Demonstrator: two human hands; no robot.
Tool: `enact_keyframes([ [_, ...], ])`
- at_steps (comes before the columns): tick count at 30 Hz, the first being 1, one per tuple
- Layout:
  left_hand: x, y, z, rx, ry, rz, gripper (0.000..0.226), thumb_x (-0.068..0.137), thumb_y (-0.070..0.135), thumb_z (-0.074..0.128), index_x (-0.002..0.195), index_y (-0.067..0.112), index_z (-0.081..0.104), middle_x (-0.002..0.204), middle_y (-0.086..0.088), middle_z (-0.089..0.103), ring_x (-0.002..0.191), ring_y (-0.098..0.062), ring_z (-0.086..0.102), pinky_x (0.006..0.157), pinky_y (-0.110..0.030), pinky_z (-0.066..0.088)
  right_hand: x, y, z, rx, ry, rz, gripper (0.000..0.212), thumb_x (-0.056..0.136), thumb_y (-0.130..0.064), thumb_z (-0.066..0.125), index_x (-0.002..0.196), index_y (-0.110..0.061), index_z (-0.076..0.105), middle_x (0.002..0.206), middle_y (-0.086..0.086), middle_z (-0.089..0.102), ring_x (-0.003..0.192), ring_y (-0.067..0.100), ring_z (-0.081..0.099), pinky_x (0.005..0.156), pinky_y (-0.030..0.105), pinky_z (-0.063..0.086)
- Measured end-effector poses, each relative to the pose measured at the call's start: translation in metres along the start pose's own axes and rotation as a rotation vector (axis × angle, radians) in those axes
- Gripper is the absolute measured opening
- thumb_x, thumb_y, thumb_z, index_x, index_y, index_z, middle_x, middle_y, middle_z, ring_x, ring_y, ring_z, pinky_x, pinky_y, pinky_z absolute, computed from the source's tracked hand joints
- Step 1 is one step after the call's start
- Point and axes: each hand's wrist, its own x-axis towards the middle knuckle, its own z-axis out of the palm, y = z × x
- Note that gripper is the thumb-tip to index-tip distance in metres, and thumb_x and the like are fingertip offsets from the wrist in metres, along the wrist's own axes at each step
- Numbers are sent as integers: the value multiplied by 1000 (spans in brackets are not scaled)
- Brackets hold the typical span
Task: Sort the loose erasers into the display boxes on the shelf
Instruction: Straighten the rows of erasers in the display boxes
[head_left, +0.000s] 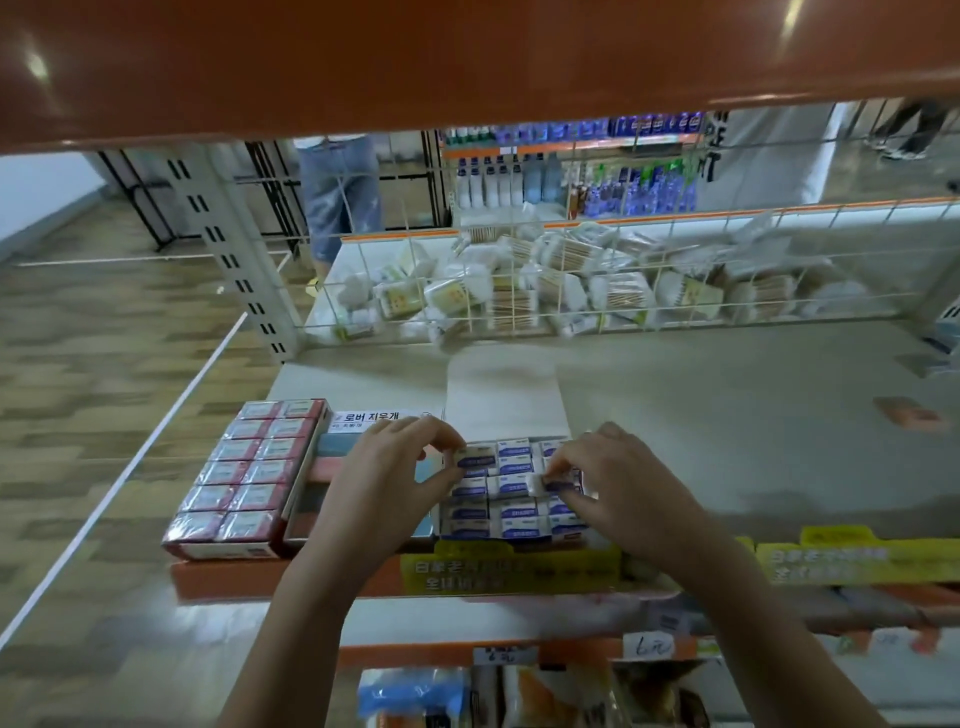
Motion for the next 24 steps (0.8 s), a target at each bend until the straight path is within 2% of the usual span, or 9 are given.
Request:
enact_keyframes([
  [4, -5, 2, 4, 64, -29, 6, 14, 86, 38, 63, 99, 38, 57, 91, 28, 44, 96, -1, 43, 63, -9, 25, -2, 2, 5, -109, 10, 32, 18, 88, -24, 58, 104, -18, 63, 108, -1, 61, 105, 18, 45, 88, 27, 34],
  [9, -7, 4, 9, 42, -66, 50, 18, 85, 33, 64, 103, 30, 61, 108, 15, 59, 102, -3, 40, 79, -20, 35, -3, 3, 8, -175, 48, 69, 16, 83, -22, 65, 98, -16, 68, 98, 2, 64, 100, 24, 51, 84, 32, 39],
  [11, -8, 5, 11, 55, -75, 60, 20, 86, 33, 63, 106, 29, 61, 111, 13, 60, 105, -6, 42, 81, -22, 36, -3, 1, 8, -184, 51, 79, 16, 82, -21, 66, 97, -15, 68, 96, 3, 65, 98, 25, 53, 82, 33, 40],
  [13, -8, 8, 13, 66, -85, 64, 20, 87, 35, 62, 107, 30, 61, 111, 13, 60, 103, -6, 42, 77, -22, 34, -2, 0, 8, -178, 36, 84, 20, 86, -23, 62, 106, -18, 63, 104, 0, 63, 103, 21, 49, 86, 30, 37],
  [16, -8, 9, 18, 91, -105, 57, 20, 87, 37, 61, 106, 32, 60, 112, 15, 59, 97, -5, 40, 72, -21, 29, -1, 1, 9, -147, 48, 74, 18, 89, -27, 59, 106, -21, 59, 108, -4, 60, 105, 16, 45, 88, 25, 33],
  [20, -9, 12, 26, 100, -132, 59, 25, 87, 37, 61, 110, 31, 60, 116, 13, 58, 99, -8, 41, 78, -21, 35, -1, 4, 12, -138, 40, 77, 19, 90, -28, 57, 107, -21, 60, 111, -5, 57, 107, 14, 43, 91, 23, 32],
  [24, -9, 18, 35, 202, -116, 32, 27, 89, 44, 55, 115, 36, 55, 120, 16, 54, 109, -9, 41, 87, -25, 28, -2, 8, 9, -82, 47, 78, 23, 87, -26, 62, 109, -19, 62, 110, -3, 58, 106, 17, 46, 89, 24, 34],
])
